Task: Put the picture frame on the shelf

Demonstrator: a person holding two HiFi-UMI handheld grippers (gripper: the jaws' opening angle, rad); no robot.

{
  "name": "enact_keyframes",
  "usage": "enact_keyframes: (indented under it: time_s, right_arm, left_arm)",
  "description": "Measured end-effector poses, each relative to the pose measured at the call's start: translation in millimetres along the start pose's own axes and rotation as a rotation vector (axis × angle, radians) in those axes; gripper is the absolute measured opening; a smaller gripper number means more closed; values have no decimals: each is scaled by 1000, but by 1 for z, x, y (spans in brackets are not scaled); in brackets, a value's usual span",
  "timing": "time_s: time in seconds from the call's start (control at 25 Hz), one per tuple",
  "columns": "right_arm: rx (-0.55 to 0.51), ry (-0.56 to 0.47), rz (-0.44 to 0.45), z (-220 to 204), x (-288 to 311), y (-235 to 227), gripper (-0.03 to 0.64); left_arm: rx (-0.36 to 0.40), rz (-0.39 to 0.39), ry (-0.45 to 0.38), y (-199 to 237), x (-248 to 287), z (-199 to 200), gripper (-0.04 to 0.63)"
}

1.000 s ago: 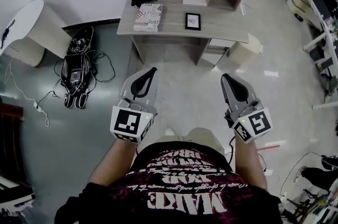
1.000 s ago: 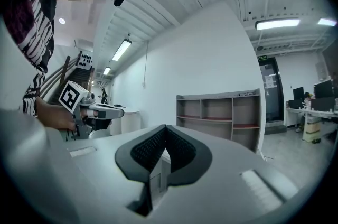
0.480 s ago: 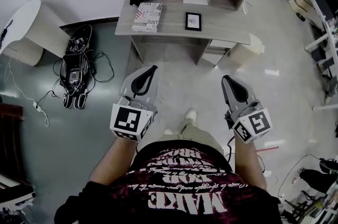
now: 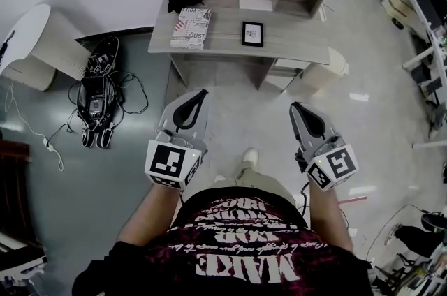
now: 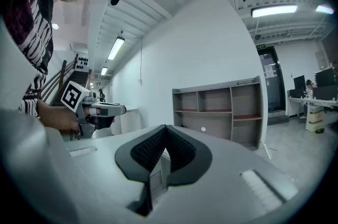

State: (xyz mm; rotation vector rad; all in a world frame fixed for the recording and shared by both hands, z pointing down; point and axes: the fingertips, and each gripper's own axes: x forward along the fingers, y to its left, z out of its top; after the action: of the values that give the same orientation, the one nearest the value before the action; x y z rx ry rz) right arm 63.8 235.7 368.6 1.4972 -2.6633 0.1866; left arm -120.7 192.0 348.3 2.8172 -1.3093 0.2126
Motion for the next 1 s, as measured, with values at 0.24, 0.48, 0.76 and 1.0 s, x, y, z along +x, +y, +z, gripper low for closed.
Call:
enact_keyframes:
  time_s: [0.24, 0.48, 0.76, 1.0]
  right_arm:
    - [-1, 1, -7, 1, -2, -10, 28]
    - [2, 7, -7, -2, -5, -11, 28]
    - [-5, 4, -5, 0, -9, -12, 28]
    - [-2, 1, -3, -1, -9, -12, 28]
  left_arm:
    - [-5, -7, 4, -4, 9, -1, 0]
    - [-8, -6, 2, -6, 8, -5, 0]
    - [-12, -5, -2, -10, 7, -3, 0]
    - [-12, -6, 9, -10, 7, -7, 0]
